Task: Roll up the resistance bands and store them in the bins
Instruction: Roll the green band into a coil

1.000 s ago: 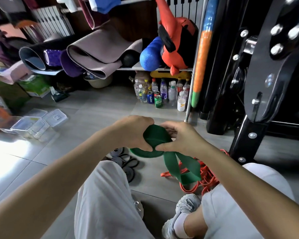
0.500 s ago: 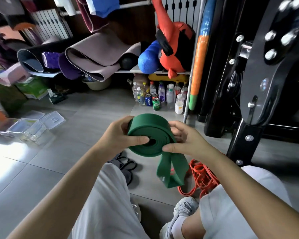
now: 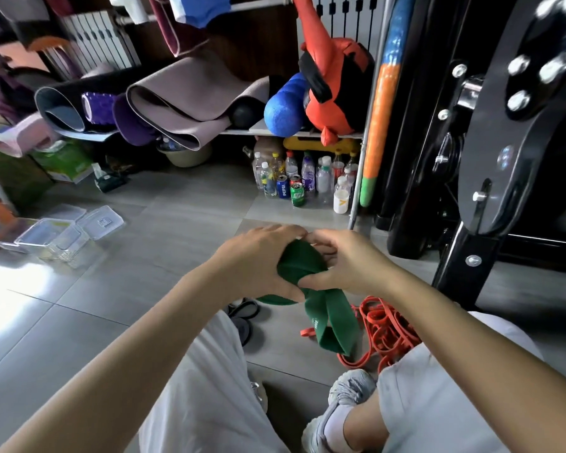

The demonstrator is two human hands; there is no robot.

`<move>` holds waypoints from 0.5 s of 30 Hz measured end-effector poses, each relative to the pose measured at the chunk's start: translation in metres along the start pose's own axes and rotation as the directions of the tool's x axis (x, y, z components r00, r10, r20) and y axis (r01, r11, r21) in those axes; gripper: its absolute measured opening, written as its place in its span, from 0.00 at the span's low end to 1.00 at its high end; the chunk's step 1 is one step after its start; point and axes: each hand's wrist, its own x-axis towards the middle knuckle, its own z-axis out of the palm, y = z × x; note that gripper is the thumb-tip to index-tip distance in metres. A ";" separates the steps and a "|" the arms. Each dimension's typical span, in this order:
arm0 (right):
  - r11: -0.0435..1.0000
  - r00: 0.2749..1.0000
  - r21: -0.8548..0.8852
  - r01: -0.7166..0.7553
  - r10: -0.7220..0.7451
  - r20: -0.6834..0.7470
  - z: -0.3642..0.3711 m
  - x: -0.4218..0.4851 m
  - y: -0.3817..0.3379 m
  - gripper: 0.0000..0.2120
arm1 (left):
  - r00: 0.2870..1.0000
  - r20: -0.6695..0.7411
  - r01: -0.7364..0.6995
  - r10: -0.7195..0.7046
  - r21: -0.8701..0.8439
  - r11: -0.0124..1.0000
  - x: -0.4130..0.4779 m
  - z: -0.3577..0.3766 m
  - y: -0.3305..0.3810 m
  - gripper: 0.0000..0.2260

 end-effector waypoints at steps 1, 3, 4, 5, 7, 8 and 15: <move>1.000 1.000 -0.008 -0.004 0.004 0.005 0.003 0.002 -0.003 0.21 | 1.000 0.023 0.003 -0.006 0.147 0.989 0.003 -0.003 0.005 0.36; 0.994 0.999 0.098 -0.050 0.050 0.007 0.007 0.005 -0.002 0.24 | 0.998 0.045 0.035 -0.051 0.297 0.954 0.008 -0.008 0.006 0.32; 0.977 0.996 0.194 -0.088 0.087 0.014 0.008 0.006 0.003 0.26 | 0.996 0.038 0.061 -0.075 0.287 0.956 0.008 -0.010 0.005 0.31; 0.953 0.994 0.281 -0.113 0.108 0.035 0.007 0.006 0.009 0.27 | 0.995 0.019 0.091 -0.098 0.228 0.969 0.007 -0.011 0.001 0.30; 0.946 0.988 0.294 -0.138 0.111 0.104 0.004 0.005 0.026 0.28 | 0.989 -0.037 0.145 -0.143 0.043 0.989 0.001 -0.013 -0.005 0.29; 0.961 0.981 0.226 -0.157 0.125 0.151 0.003 0.002 0.038 0.28 | 0.983 -0.072 0.164 -0.168 -0.054 0.985 -0.002 -0.016 -0.009 0.27; 0.956 0.919 -0.074 -0.282 0.292 0.266 0.019 -0.030 0.124 0.24 | 0.920 -0.278 0.163 -0.276 -0.369 0.915 -0.012 -0.037 -0.042 0.22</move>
